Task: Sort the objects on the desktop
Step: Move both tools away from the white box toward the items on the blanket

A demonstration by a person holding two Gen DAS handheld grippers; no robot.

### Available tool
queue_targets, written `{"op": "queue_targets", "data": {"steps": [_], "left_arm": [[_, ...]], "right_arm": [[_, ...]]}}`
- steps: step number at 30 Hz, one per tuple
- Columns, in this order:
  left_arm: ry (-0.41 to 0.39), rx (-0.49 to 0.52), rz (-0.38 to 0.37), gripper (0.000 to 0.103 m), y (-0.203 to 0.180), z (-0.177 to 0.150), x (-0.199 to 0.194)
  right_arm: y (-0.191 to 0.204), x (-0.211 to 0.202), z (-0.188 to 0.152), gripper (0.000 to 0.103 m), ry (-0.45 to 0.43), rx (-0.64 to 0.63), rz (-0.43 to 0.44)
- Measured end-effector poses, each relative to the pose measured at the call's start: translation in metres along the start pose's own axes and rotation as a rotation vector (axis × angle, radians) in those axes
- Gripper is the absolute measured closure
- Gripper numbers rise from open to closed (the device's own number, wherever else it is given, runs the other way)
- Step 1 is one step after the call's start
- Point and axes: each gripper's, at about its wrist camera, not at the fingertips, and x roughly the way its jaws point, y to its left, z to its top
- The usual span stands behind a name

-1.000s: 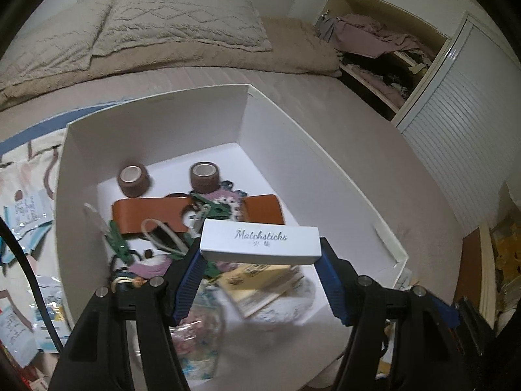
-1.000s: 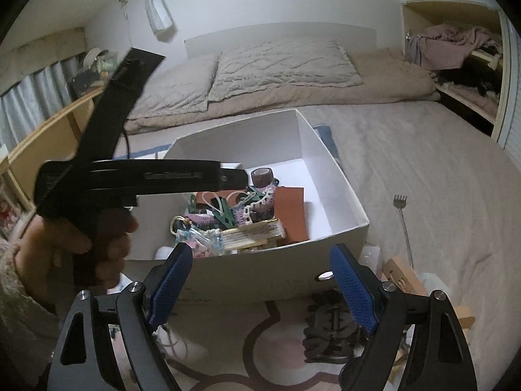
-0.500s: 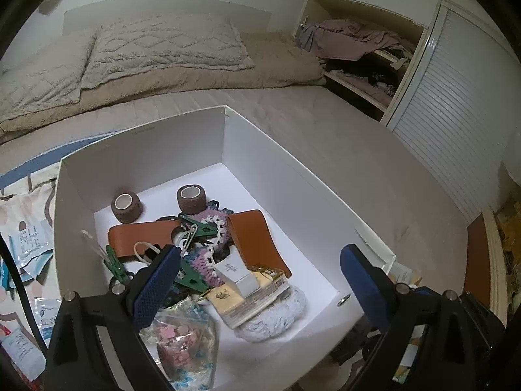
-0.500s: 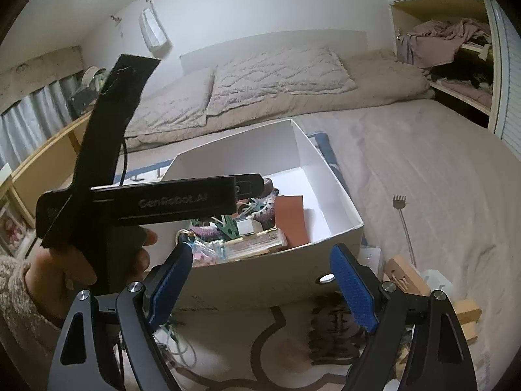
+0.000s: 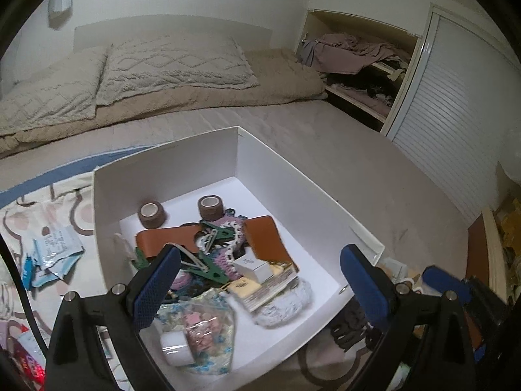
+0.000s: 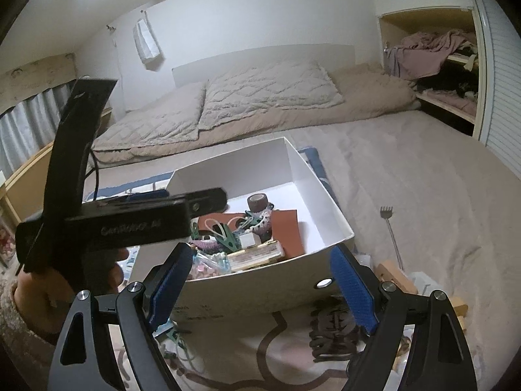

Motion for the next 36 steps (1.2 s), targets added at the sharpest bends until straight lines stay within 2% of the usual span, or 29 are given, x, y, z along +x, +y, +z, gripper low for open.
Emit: {"op": "queue_targets", "data": {"steps": [13, 18, 19, 20, 21, 24, 30, 36], "left_arm": [[-0.052, 0.033, 0.030, 0.001, 0.011, -0.012, -0.037], [-0.055, 0.044, 0.039, 0.001, 0.013, -0.016, -0.052], [-0.057, 0.045, 0.040, 0.001, 0.013, -0.016, -0.054], [-0.062, 0.048, 0.044, 0.001, 0.014, -0.017, -0.057], [-0.066, 0.051, 0.048, 0.001, 0.015, -0.017, -0.060], [-0.081, 0.058, 0.077, 0.001, 0.016, -0.018, -0.069], [-0.092, 0.059, 0.073, 0.001, 0.022, -0.025, -0.084], [-0.113, 0.059, 0.090, 0.001, 0.028, -0.029, -0.099]], "right_arm": [[0.007, -0.017, 0.003, 0.017, -0.061, 0.036, -0.046], [0.010, -0.021, 0.003, 0.017, -0.051, 0.068, -0.045], [0.011, -0.022, 0.003, 0.015, -0.056, 0.071, -0.048], [0.013, -0.024, 0.003, 0.006, -0.065, 0.073, -0.059], [0.014, -0.026, 0.002, 0.001, -0.068, 0.073, -0.067], [0.020, -0.032, 0.003, 0.000, -0.094, 0.062, -0.085], [0.031, -0.040, 0.003, 0.000, -0.143, 0.049, -0.117], [0.042, -0.043, 0.000, 0.000, -0.139, 0.029, -0.128]]}}
